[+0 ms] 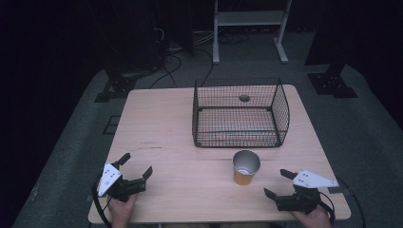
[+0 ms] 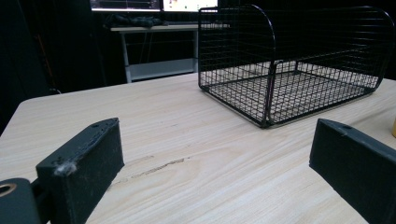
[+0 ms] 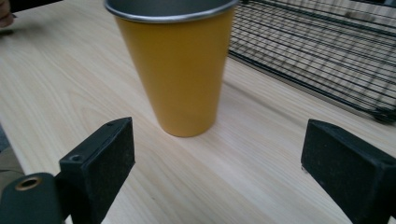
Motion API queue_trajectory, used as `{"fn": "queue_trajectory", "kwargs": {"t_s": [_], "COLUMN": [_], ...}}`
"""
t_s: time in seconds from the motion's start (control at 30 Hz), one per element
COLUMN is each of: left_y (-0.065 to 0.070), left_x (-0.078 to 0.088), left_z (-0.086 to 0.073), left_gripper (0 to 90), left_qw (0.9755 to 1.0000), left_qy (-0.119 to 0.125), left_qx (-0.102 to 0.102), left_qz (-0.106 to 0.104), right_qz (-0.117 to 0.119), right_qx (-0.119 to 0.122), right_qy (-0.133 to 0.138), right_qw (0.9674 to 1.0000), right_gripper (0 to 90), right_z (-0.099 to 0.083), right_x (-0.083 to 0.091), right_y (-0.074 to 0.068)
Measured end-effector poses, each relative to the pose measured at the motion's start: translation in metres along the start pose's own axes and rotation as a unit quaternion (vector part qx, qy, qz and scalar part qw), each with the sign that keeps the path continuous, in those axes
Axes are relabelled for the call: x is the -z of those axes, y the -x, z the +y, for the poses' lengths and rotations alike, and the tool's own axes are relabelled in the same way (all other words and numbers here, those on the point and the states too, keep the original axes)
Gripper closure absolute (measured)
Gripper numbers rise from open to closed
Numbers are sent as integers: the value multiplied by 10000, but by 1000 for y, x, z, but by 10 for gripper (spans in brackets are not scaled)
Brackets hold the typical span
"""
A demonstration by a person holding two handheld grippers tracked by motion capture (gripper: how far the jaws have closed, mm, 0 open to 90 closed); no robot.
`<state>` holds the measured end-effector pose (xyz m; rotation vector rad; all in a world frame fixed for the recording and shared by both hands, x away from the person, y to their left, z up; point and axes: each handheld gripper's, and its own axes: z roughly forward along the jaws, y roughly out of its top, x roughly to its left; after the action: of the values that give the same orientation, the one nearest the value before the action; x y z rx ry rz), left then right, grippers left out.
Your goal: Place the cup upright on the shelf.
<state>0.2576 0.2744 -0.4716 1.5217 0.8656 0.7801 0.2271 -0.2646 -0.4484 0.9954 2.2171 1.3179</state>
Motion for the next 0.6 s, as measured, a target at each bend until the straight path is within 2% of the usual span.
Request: {"fn": "queue_trajectory", "kwargs": {"t_s": [0.07,0.53,0.6], "left_y": [0,0,0], "left_x": [0,0,0], "left_z": [0,0,0], "left_gripper": [22,22,22], "left_qw": [10000,10000,10000], "left_qy": [2,8,7], "left_qx": [-1,1,5], "left_qz": [-3,-3,-3], "right_qz": [-54,-28,-88], "right_qx": [55,142,196], "right_qy": [-27,5,1], "right_qw": [10000,9999,9998], "right_gripper": [81,69,55], "right_z": [1,11,14], "right_x": [-3,-17,-21], "right_y": [-4,-18,-23]}}
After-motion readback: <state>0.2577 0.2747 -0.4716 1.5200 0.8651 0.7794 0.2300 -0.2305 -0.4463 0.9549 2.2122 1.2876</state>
